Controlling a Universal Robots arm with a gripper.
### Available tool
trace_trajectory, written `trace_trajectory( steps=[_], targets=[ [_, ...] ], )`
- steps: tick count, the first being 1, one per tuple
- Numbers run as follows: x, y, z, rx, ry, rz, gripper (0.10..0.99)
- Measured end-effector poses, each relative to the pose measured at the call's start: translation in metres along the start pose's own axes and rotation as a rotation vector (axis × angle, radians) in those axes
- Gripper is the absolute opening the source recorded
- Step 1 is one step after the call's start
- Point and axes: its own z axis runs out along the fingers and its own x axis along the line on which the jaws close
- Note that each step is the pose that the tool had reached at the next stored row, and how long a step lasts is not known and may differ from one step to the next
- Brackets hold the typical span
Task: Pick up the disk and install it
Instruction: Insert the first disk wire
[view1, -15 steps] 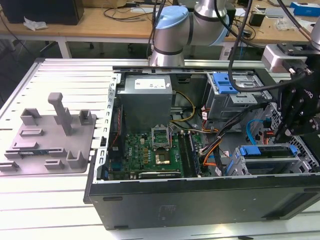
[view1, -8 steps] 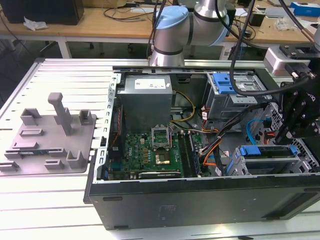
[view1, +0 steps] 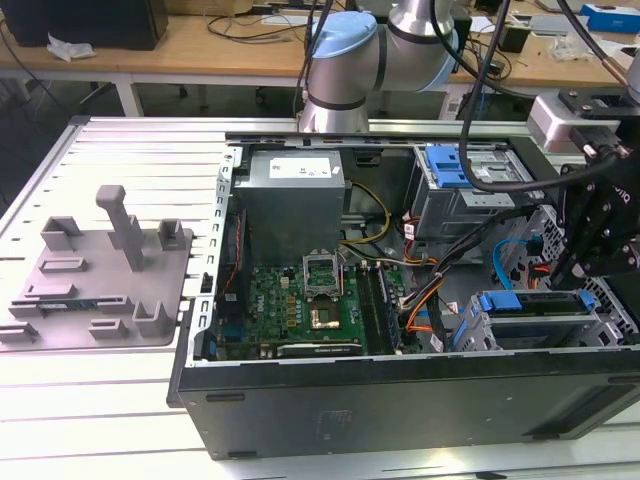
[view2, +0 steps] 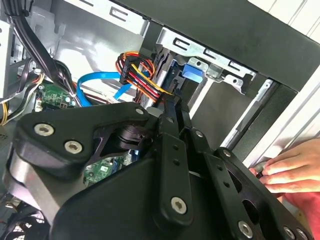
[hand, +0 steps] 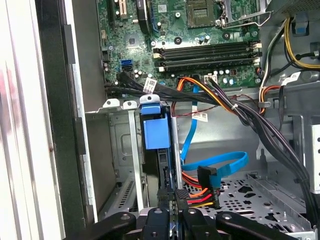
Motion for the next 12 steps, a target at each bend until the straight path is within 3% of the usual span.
trace_trajectory(
  steps=[12],
  targets=[
    [-0.0002,-0.0001,0.006,0.0,0.0,0.0,0.165]
  ],
)
